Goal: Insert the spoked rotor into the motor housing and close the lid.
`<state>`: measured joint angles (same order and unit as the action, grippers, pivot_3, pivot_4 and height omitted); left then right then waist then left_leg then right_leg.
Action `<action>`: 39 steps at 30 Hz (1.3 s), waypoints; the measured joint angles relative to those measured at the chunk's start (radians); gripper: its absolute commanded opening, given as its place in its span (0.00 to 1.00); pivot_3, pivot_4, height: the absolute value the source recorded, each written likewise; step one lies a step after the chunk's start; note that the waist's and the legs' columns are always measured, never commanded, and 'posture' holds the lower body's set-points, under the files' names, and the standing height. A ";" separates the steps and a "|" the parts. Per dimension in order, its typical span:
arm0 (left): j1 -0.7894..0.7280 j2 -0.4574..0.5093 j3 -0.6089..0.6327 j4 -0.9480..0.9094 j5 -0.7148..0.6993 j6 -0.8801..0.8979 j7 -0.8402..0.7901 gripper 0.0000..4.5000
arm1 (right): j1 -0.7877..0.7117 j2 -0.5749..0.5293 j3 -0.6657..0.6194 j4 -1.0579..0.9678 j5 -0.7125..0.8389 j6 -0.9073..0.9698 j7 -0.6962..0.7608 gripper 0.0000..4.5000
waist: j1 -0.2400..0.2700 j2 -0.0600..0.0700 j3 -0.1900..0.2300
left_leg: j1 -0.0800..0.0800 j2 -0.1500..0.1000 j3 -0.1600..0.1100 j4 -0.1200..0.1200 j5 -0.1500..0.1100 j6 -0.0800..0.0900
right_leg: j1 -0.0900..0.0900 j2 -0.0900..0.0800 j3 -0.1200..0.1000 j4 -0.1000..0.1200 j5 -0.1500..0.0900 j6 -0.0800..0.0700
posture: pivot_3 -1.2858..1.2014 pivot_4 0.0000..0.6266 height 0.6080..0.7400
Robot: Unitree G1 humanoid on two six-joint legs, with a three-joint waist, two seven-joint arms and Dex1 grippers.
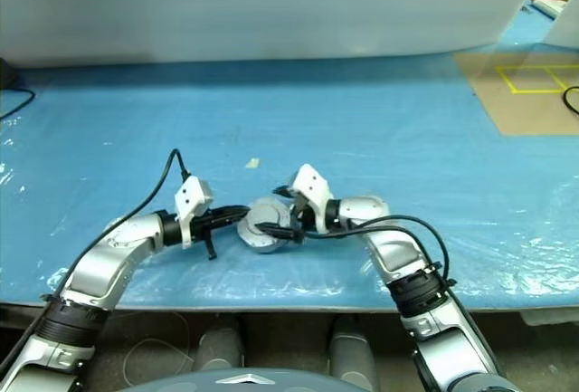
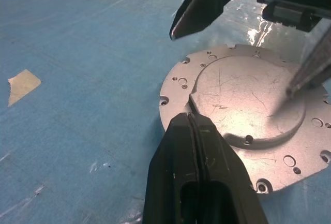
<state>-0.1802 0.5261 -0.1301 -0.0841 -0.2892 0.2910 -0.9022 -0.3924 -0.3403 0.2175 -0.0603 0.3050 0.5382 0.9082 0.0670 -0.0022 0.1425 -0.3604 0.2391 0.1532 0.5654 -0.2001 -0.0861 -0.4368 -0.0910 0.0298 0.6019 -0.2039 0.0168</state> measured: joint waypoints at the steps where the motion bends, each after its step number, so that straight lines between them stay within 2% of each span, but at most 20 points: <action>1: -0.001 -0.001 0.000 0.001 0.001 -0.002 0.000 0.00 | 0.000 0.000 -0.026 -0.004 0.026 0.031 -0.005 0.99 | 0.000 0.000 0.000 | 0.000 0.000 0.000 0.000 0.000 0.000 | 0.000 0.000 0.000 0.000 0.000 0.000 | 0.52 0.24 1.00; 4: -0.002 -0.002 -0.003 0.004 0.004 -0.012 0.000 0.00 | 0.001 -0.017 -0.073 -0.031 0.104 0.181 -0.022 0.99 | 0.001 0.000 0.000 | 0.000 0.000 0.000 0.000 0.000 0.000 | 0.000 0.000 0.000 0.000 0.000 0.000 | 0.52 0.24 1.00; 7: -0.002 -0.006 -0.006 0.008 0.005 -0.018 0.000 0.00 | 0.014 -0.048 -0.108 -0.037 0.184 0.434 -0.065 0.99 | 0.003 0.000 0.000 | 0.000 0.000 0.000 0.000 0.000 0.000 | 0.001 0.000 0.000 -0.001 0.000 0.000 | 0.52 0.24 1.00; 10: -0.004 -0.007 -0.006 0.010 0.006 -0.022 0.000 0.00 | 0.016 -0.017 -0.211 -0.034 0.297 0.708 -0.121 0.99 | 0.002 0.001 0.000 | 0.001 0.000 0.000 0.000 0.000 0.000 | 0.001 0.000 0.000 0.000 0.000 0.000 | 0.52 0.24 1.00; 12: -0.004 -0.010 -0.007 0.011 0.007 -0.023 0.001 0.00 | 0.014 0.004 -0.253 -0.035 0.336 0.804 -0.152 0.99 | 0.002 0.001 0.000 | 0.001 0.000 0.000 0.000 0.000 0.000 | 0.001 0.000 0.000 0.000 0.000 0.000 | 0.52 0.24 1.00; 17: -0.004 -0.010 -0.006 0.010 0.008 -0.024 0.002 0.00 | -0.016 0.110 -0.345 -0.013 0.366 0.927 -0.256 0.99 | 0.002 0.001 0.000 | 0.001 0.000 0.000 -0.001 0.000 -0.001 | 0.000 0.000 0.000 0.000 0.000 0.000 | 0.52 0.24 1.00; 22: -0.003 -0.011 -0.007 0.010 0.008 -0.025 0.002 0.00 | -0.031 0.149 -0.378 -0.003 0.371 0.970 -0.307 0.99 | 0.003 0.001 0.000 | 0.001 0.000 0.000 -0.001 0.000 -0.001 | 0.001 0.000 0.000 0.000 0.000 0.000 | 0.52 0.24 1.00; 25: -0.003 -0.010 -0.007 0.010 0.008 -0.026 0.003 0.00 | -0.032 0.168 -0.407 0.006 0.377 0.980 -0.324 0.87 | 0.003 0.001 0.000 | 0.001 0.000 0.000 -0.001 0.000 -0.001 | 0.000 0.000 0.000 0.000 0.000 0.000 | 0.52 0.24 1.00; 33: 0.007 -0.007 0.004 0.016 0.027 -0.032 0.014 0.00 | -0.061 0.221 -0.551 0.034 0.438 1.055 -0.337 0.28 | 0.003 0.003 0.001 | -0.001 0.000 0.000 -0.001 0.000 -0.001 | -0.002 0.000 0.000 0.000 0.000 0.000 | 0.52 0.24 1.00; 36: 0.006 -0.010 0.005 0.011 0.027 -0.033 0.012 0.00 | -0.068 0.221 -0.569 0.034 0.438 1.063 -0.348 0.25 | 0.005 0.003 0.001 | -0.001 0.000 0.000 -0.001 0.000 -0.001 | -0.001 0.000 -0.001 0.000 0.000 0.000 | 0.52 0.24 1.00; 39: 0.006 -0.011 0.003 0.012 0.027 -0.034 0.012 0.00 | -0.060 0.193 -0.528 0.018 0.437 1.048 -0.347 0.25 | 0.004 0.003 0.001 | 0.000 0.000 0.000 -0.002 0.000 -0.001 | -0.001 0.000 0.000 0.000 0.000 0.000 | 0.52 0.24 1.00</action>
<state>-0.1744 0.5147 -0.1266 -0.0723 -0.2618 0.2574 -0.8907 -0.4528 -0.1476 -0.3102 -0.0418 0.7424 1.5861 0.5612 0.0710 0.0009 0.1439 -0.3606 0.2390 0.1533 0.5638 -0.1997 -0.0871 -0.4380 -0.0910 0.0293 0.6018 -0.2042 0.0167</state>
